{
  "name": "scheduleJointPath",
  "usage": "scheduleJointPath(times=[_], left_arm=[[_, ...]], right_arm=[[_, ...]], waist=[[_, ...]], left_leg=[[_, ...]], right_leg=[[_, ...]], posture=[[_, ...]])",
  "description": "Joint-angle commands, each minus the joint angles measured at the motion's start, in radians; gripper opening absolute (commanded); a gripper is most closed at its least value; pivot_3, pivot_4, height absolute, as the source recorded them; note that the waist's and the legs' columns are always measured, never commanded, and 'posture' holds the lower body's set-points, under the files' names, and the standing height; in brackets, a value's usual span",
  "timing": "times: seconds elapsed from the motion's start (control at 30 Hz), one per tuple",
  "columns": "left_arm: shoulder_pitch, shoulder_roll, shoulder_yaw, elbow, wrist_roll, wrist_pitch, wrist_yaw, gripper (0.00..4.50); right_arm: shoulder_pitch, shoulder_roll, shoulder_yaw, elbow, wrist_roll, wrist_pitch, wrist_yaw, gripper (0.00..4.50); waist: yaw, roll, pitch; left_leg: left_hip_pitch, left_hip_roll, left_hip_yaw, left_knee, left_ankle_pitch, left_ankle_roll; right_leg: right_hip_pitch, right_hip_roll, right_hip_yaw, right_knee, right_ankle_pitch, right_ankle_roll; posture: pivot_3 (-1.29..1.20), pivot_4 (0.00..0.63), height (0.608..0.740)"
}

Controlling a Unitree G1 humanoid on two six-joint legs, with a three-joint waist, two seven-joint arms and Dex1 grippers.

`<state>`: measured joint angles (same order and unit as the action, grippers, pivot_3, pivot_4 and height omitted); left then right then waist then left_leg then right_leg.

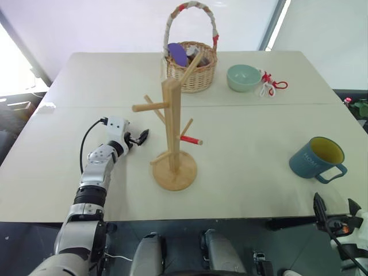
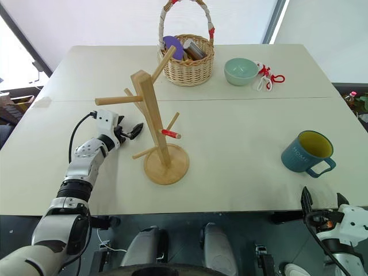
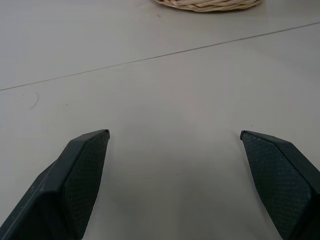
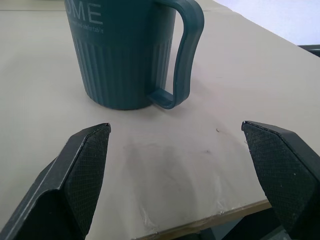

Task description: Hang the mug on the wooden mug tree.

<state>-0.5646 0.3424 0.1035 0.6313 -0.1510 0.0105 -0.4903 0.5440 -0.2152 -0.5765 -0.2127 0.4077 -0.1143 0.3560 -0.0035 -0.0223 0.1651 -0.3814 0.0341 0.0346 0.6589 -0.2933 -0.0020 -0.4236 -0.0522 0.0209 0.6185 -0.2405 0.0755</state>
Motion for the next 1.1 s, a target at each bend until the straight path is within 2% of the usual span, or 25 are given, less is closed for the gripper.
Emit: scheduleJointPath(times=[0.03, 0.4, 0.6, 0.67, 0.77, 0.93, 1.1], left_arm=[[-0.008, -0.007, -0.013, -0.023, 0.008, -0.004, -0.007, 4.50], [0.042, 0.028, 0.004, -0.055, -0.009, 0.007, -0.048, 4.50], [0.170, 0.096, 0.015, -0.209, -0.105, -0.019, -0.270, 4.50], [0.263, 0.146, -0.022, -0.331, -0.160, -0.007, -0.436, 4.50], [0.415, 0.231, -0.084, -0.576, -0.316, 0.100, -0.698, 4.50], [0.501, 0.316, -0.146, -0.771, -0.391, 0.227, -0.820, 4.50], [0.511, 0.318, -0.152, -0.840, -0.408, 0.280, -0.796, 4.50]], right_arm=[[-0.009, -0.003, -0.006, -0.019, -0.003, -0.014, -0.013, 4.36], [-0.025, -0.009, 0.005, -0.029, -0.007, 0.004, -0.032, 4.36], [-0.038, -0.021, 0.004, -0.024, 0.001, 0.021, -0.031, 4.36], [-0.046, -0.028, -0.006, -0.024, 0.004, 0.026, -0.036, 4.36], [-0.065, -0.037, -0.011, -0.015, -0.005, 0.021, -0.045, 4.36], [-0.111, -0.044, -0.007, 0.003, -0.021, 0.021, -0.068, 4.36], [-0.134, -0.049, -0.005, 0.022, -0.030, 0.023, -0.074, 4.36]], waist=[[0.000, 0.000, 0.000], [-0.006, 0.000, 0.000], [-0.013, 0.000, 0.000], [-0.014, 0.000, 0.000], [-0.014, 0.002, 0.000], [-0.004, 0.003, 0.000], [-0.010, 0.005, -0.001]], left_leg=[[0.000, 0.000, 0.000, 0.000, 0.000, 0.000], [0.000, 0.000, 0.000, 0.000, 0.000, 0.000], [0.002, 0.001, 0.002, -0.002, 0.000, 0.000], [0.003, 0.001, 0.003, -0.004, 0.000, 0.000], [0.007, 0.002, 0.006, -0.010, 0.000, 0.000], [0.006, 0.000, 0.007, -0.009, 0.000, -0.001], [0.005, 0.000, 0.008, -0.009, 0.000, 0.000]], right_leg=[[0.000, 0.000, 0.000, 0.000, 0.000, 0.000], [0.000, 0.000, 0.000, 0.000, 0.000, 0.000], [0.000, 0.000, 0.002, 0.000, 0.000, 0.000], [0.000, 0.000, 0.003, 0.000, 0.000, 0.000], [0.000, -0.004, 0.004, -0.001, -0.001, -0.002], [0.000, -0.011, 0.004, -0.001, -0.001, -0.003], [0.000, -0.011, 0.004, -0.002, -0.001, -0.002]], posture=[[0.00, 0.150, 0.740], [0.00, 0.150, 0.740], [0.00, 0.150, 0.740], [0.00, 0.150, 0.740], [0.00, 0.150, 0.740], [0.00, 0.150, 0.740], [0.00, 0.150, 0.740]])
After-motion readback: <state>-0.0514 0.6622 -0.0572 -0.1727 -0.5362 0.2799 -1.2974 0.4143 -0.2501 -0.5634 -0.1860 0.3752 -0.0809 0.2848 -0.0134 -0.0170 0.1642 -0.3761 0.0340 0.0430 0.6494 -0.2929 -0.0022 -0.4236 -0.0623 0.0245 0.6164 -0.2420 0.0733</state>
